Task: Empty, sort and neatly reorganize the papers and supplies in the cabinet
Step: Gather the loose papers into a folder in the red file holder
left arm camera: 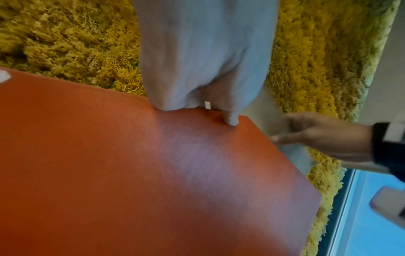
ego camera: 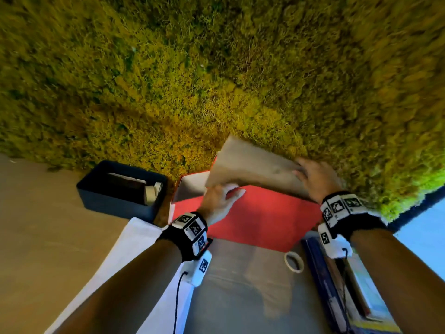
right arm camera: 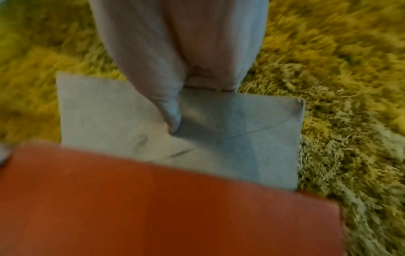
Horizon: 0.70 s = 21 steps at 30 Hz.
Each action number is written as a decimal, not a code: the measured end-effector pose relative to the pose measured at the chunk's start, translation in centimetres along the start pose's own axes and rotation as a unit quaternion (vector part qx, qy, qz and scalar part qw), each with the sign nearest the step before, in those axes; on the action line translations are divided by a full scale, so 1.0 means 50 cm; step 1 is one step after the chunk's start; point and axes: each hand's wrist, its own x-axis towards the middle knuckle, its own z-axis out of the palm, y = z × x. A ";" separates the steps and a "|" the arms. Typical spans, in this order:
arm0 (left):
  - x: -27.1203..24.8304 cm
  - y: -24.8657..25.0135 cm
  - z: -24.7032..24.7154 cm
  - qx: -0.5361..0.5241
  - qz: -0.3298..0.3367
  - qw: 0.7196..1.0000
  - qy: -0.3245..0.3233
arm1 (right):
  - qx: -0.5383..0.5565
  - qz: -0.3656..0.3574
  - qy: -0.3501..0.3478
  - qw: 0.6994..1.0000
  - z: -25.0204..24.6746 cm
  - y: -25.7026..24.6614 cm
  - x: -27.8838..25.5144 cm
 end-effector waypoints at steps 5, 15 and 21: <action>0.006 -0.008 -0.004 0.057 0.003 0.998 -0.021 | 0.054 0.014 -0.012 0.998 0.075 -0.009 -0.012; -0.003 0.015 -0.007 0.161 -0.187 0.968 0.039 | 0.007 0.106 0.102 0.989 0.094 -0.005 -0.029; 0.017 0.008 -0.019 0.175 -0.245 0.952 0.052 | 0.011 0.326 0.050 0.944 0.104 -0.008 -0.066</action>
